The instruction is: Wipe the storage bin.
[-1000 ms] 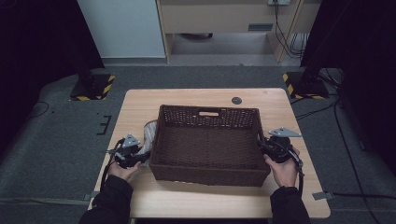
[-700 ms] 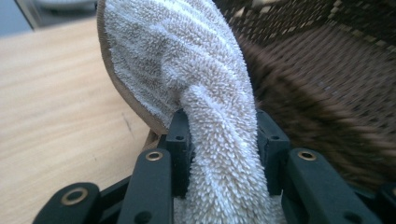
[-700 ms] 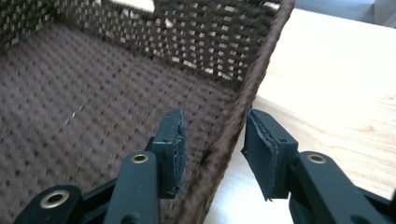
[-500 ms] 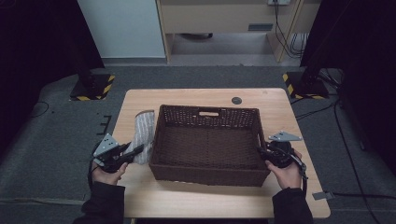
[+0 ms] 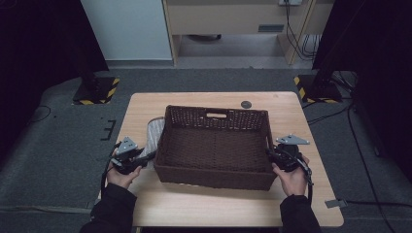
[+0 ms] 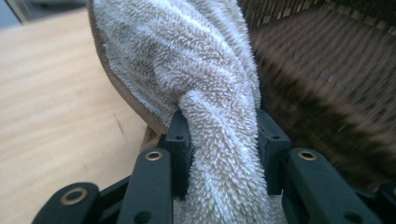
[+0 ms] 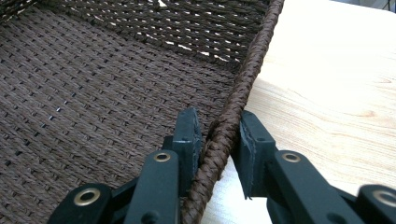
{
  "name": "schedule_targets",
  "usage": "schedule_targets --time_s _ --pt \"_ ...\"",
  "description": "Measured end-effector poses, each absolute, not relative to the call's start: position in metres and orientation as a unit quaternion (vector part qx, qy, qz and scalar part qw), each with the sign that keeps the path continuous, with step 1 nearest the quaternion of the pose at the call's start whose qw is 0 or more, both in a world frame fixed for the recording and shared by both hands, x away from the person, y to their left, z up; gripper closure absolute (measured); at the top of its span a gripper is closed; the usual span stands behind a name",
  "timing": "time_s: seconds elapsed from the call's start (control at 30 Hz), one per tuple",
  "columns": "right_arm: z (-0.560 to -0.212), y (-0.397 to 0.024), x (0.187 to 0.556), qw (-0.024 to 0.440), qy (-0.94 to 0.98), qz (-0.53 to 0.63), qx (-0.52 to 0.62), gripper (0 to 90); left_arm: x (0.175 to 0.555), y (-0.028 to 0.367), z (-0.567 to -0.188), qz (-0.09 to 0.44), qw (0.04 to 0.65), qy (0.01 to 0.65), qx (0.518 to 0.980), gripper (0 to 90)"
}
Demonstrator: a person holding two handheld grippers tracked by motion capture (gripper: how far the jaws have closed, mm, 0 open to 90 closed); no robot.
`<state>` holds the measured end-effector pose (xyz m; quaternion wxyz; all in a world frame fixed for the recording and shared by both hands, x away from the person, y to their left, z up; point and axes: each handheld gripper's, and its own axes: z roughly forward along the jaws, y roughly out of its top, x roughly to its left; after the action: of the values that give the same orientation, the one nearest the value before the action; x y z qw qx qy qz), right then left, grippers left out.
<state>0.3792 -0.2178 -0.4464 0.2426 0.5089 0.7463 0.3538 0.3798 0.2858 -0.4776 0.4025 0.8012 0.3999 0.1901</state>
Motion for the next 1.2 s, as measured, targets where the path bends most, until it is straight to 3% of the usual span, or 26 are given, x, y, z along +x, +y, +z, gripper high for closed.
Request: schedule_targets --time_s 0.1,0.2,0.5,0.73,0.9,1.03,1.2 --pt "-0.447 -0.218 0.379 0.242 0.748 0.355 0.506 70.9 0.381 0.280 -0.486 0.187 0.369 0.397 0.819 63.6" --pt "-0.447 -0.219 0.379 0.241 0.746 0.357 0.507 70.6 0.381 0.284 -0.484 0.182 0.379 0.404 0.813 63.7" --pt "-0.448 -0.220 0.378 0.238 0.745 0.362 0.506 69.4 0.363 0.302 -0.447 0.200 0.493 0.381 0.756 64.2" --pt "-0.448 -0.220 0.379 0.240 0.746 0.362 0.505 69.8 0.375 0.296 -0.467 0.174 0.448 0.387 0.787 64.3" --pt "-0.447 -0.219 0.379 0.242 0.745 0.357 0.508 70.8 0.381 0.285 -0.487 0.165 0.384 0.392 0.819 64.4" --pt "-0.447 -0.219 0.381 0.247 0.745 0.354 0.509 71.5 0.382 0.290 -0.483 0.174 0.391 0.403 0.809 64.4" --pt "-0.447 -0.219 0.385 0.252 0.744 0.351 0.510 71.6 0.372 0.304 -0.460 0.199 0.449 0.405 0.771 64.3"
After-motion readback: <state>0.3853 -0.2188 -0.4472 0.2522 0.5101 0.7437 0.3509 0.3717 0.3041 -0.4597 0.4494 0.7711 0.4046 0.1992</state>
